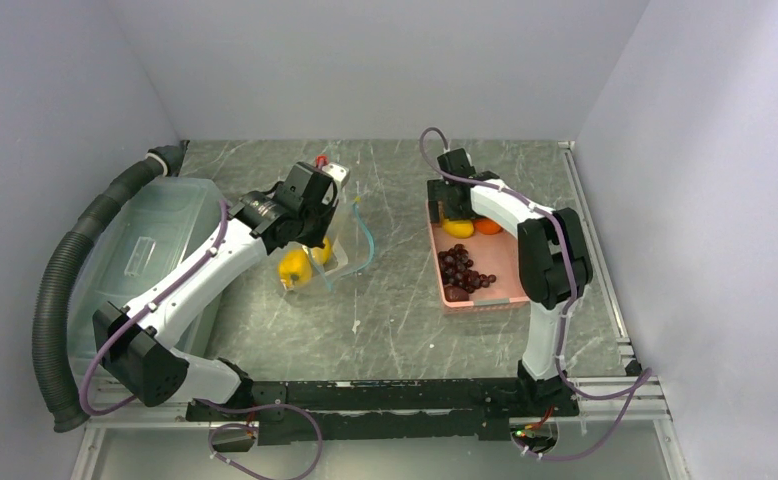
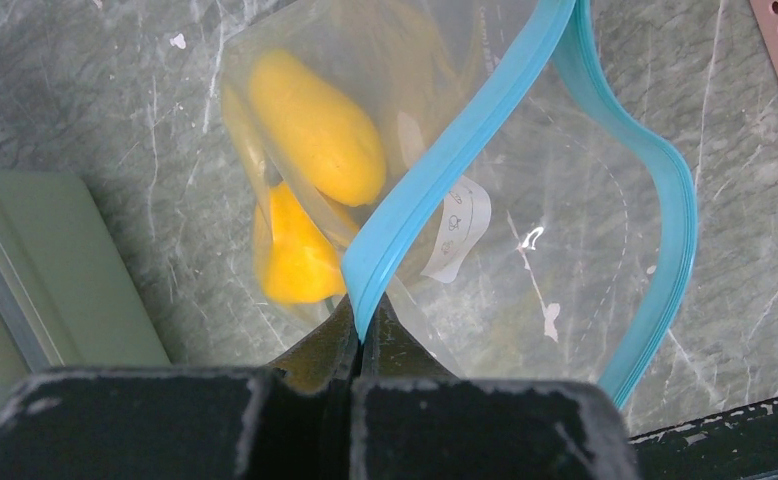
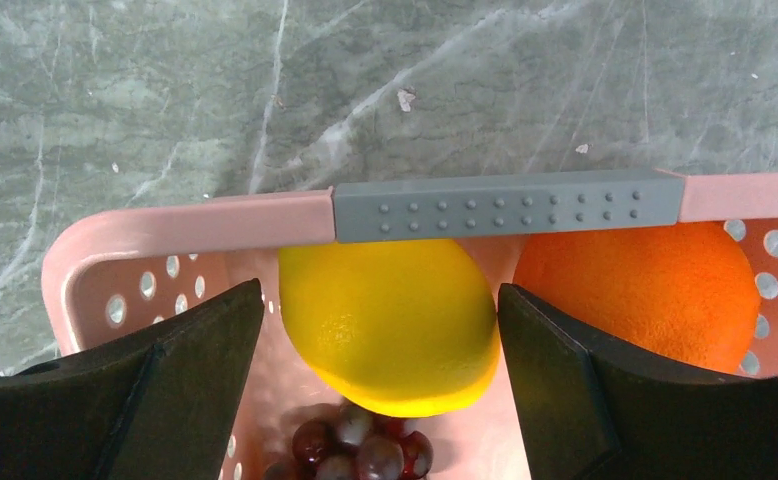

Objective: Place the food in the zip-top bag and seal the zipper
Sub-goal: Pick up the fake fruit from the bin.

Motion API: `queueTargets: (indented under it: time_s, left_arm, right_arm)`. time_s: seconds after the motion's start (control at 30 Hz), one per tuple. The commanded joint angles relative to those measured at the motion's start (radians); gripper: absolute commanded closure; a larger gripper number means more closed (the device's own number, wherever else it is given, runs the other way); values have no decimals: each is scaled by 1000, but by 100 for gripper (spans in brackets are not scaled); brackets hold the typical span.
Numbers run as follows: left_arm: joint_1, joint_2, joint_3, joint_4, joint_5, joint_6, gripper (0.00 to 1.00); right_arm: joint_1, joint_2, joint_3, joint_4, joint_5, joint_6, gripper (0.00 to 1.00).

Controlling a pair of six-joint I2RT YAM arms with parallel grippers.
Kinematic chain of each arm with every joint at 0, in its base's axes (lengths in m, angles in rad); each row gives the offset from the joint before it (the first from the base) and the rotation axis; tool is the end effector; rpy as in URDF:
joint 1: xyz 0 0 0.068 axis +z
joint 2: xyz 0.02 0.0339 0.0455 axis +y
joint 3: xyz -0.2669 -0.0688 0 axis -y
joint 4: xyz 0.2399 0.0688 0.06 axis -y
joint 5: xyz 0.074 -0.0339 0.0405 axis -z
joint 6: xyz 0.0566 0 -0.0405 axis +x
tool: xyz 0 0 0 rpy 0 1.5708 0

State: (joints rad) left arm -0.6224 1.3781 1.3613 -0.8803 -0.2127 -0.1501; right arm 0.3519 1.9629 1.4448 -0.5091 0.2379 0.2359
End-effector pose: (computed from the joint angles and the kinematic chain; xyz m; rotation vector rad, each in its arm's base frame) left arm 0.2429 -0.1596 0.3304 0.4822 2.3937 -0.0806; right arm 0.4053 0.1346 0.1831 -0.0631 2.5546 -0.0860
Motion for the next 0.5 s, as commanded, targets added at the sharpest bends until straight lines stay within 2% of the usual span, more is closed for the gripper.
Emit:
queueTargets:
  time_s: [0.0,0.2,0.4,0.47]
  left_arm:
    - [4,1,-5,24,6,15,100]
    - [5,10,-6,24,6,17,100]
    - [7,17,-7,24,6,15,100]
    - [7,20,-5,23,8,15,100]
  right_arm:
    - [-5,-4,8,45,24,-14,10]
    - [-5,-36,-9,31,51,-11,20]
    - [-4,-69,-24,5,53,13,47]
    - [-4,-99,-47,14,50,23,52]
